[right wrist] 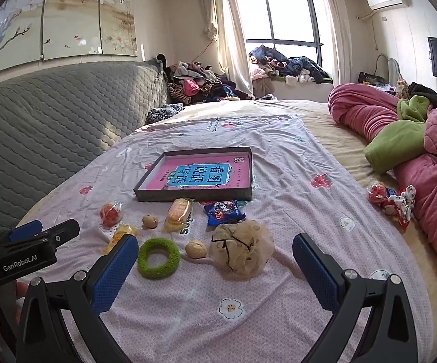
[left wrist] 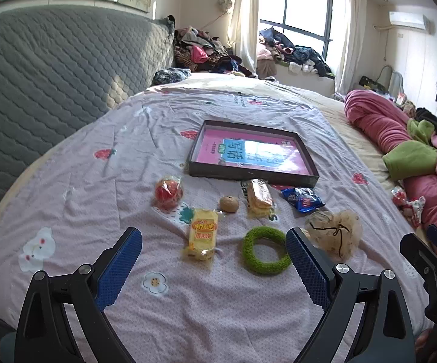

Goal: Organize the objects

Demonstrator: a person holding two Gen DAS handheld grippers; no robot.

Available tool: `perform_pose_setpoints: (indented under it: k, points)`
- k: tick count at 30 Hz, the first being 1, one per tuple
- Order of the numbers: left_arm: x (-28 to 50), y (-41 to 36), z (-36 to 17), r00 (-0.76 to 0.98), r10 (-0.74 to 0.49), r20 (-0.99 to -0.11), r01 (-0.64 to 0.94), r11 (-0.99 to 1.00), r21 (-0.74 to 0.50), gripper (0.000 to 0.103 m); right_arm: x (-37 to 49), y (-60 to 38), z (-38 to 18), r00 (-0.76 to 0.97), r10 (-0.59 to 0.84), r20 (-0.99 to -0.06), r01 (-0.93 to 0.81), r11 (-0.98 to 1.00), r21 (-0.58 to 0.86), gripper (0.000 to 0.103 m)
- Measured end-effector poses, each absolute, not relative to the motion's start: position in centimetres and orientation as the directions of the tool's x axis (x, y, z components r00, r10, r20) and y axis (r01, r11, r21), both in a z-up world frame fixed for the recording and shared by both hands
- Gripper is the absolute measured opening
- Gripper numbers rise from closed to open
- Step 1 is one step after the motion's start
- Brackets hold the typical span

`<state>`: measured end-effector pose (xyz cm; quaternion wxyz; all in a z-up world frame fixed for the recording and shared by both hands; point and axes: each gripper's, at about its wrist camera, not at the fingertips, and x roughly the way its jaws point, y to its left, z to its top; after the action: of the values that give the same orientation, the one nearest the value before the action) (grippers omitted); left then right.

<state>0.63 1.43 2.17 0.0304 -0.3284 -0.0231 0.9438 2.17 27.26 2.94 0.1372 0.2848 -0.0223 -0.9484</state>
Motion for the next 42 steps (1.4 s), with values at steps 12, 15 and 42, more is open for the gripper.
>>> perform_pose_setpoints:
  k: [12,15,42]
  points:
    - [-0.3,3.1,2.0,-0.772,0.079,-0.630,-0.063,-0.997,-0.048,0.096,1.3,27.8,3.0,-0.816,-0.209,-0.538,0.206,-0.976,0.068,0.103]
    - [-0.6,3.3,1.9,-0.766,0.075,-0.639,-0.062,-0.997,-0.042,0.096,0.5,28.2,2.8,-0.805,-0.213,-0.553,0.204,-0.976,0.080,0.103]
    - [-6.3,8.3,-2.6,-0.695,0.032,-0.718,-0.100,-0.994,0.052,0.096,-6.6,28.9,-0.9,-0.717,-0.248,-0.651,0.277,-0.959,0.061,0.103]
